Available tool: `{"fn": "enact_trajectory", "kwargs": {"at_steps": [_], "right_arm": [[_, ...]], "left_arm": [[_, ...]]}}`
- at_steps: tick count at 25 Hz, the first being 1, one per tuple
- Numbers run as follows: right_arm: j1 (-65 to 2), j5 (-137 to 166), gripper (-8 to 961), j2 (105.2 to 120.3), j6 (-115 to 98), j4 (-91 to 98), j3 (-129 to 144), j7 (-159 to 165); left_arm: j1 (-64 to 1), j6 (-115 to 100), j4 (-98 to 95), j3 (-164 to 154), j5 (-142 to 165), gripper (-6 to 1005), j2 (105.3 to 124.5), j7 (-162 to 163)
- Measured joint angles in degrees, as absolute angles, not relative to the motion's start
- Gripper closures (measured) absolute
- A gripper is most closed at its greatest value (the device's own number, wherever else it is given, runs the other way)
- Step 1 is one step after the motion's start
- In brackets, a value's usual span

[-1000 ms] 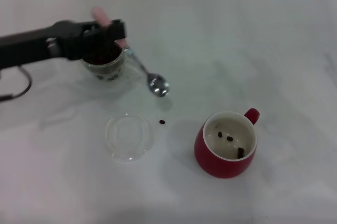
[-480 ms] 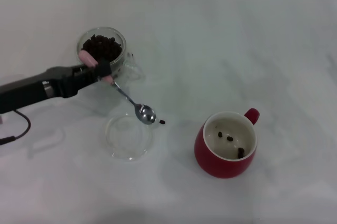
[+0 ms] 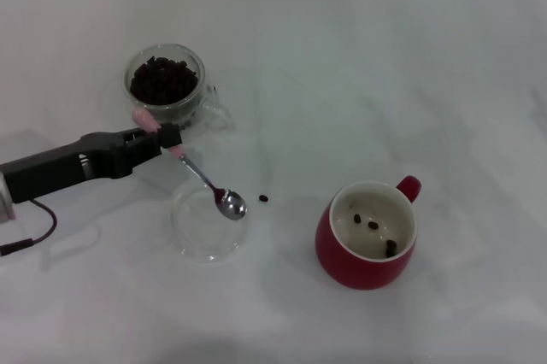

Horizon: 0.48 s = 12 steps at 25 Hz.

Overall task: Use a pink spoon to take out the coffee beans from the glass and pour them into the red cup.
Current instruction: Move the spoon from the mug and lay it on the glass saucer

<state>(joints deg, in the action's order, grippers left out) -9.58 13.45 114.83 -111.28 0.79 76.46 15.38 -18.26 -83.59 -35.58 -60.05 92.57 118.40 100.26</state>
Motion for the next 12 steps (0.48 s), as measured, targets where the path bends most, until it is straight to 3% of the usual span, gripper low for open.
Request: {"fn": "enact_trajectory", "kwargs": {"at_steps": [12], "right_arm": [[-9.3, 13.0, 196, 114.68, -110.4, 1.1, 76.0, 16.4]], "left_arm": [[-18.2, -79.7, -33.8, -60.0, 93.2, 805, 118.14, 100.2]]}}
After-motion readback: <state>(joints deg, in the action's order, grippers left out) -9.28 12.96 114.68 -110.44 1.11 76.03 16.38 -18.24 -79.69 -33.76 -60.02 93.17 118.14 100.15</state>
